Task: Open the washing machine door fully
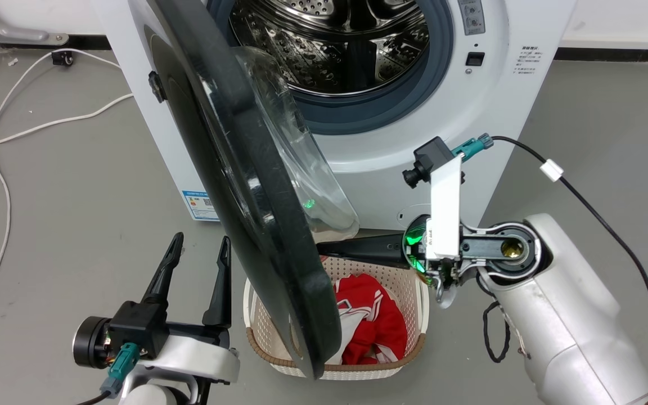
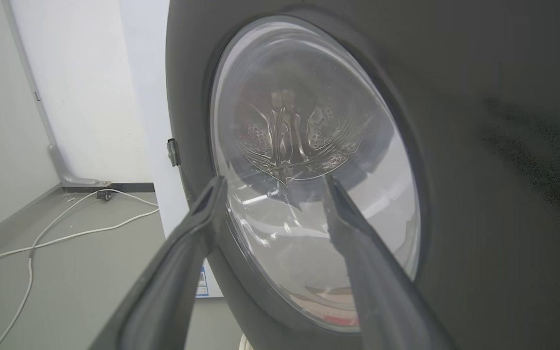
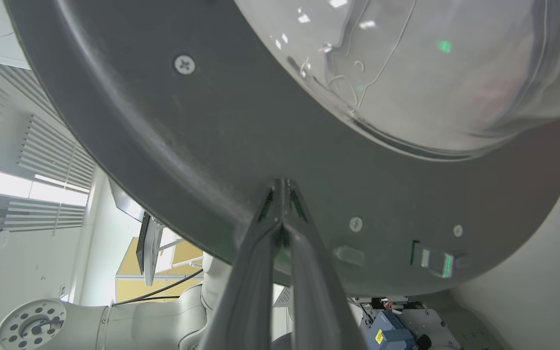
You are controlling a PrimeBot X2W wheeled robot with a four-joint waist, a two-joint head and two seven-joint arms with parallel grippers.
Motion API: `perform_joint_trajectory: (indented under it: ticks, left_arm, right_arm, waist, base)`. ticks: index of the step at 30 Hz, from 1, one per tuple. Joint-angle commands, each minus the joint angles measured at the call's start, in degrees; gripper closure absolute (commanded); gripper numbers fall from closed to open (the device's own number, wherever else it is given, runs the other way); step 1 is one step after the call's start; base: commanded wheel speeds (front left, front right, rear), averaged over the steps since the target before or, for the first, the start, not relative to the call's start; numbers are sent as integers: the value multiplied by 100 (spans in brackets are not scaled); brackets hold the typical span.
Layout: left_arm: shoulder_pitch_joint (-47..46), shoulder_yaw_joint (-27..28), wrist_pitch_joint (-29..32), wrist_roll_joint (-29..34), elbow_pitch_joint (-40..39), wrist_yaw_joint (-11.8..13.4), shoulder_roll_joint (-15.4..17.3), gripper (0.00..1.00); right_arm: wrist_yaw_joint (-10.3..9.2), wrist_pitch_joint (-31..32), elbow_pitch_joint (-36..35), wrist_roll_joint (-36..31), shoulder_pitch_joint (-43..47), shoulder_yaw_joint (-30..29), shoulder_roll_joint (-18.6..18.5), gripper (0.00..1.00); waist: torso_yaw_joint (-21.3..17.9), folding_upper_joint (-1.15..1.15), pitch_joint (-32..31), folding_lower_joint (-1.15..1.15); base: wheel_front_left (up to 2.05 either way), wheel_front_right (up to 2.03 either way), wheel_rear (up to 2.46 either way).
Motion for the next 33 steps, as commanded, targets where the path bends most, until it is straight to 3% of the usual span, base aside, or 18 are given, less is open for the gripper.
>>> perform_joint_trajectory:
  ticks: [1,9,17,22,23,24,29,33]
  left_arm:
    - [38,1,-15,23,-3,34,-4,0]
    - [49,-19,-15,5,-3,46,-4,0]
    - [66,31,-15,-26,19,90,-4,0]
    - [77,89,-15,-34,38,102,-3,0]
    - [82,105,-15,-38,34,100,-3,0]
    - [117,207,-15,-38,-2,132,-4,0]
    - [165,343,-15,6,-26,106,-4,0]
    - [179,412,-15,51,-35,91,-4,0]
  right_arm:
    - [0,-102,-69,67,93,96,35,100]
    - [0,-1285,-264,75,210,432,26,100]
    - [0,-3866,-120,-673,563,-333,-23,100]
    - [0,-4893,-161,-938,1077,-844,-240,100]
    - [0,-5045,-199,-925,1200,-950,-264,78]
    - [0,-5530,-371,-1032,1587,-1215,-363,0]
    - [0,-6425,-722,-1565,2175,-1523,-491,0]
    - [0,-7120,-885,-2521,2511,-1703,-612,0]
  waist:
    - [10,0,7,1]
    - [5,0,26,1]
    - [-134,0,18,1]
    - [-192,0,-30,1]
    - [-203,0,-40,1]
    - [-252,0,-67,1]
    - [-322,0,-111,1]
    - [-372,0,-140,1]
  base:
    - [0,0,0]
    - [0,0,0]
    - [0,0,0]
    - [0,0,0]
    - [0,0,0]
    - [0,0,0]
    - [0,0,0]
    - [0,0,0]
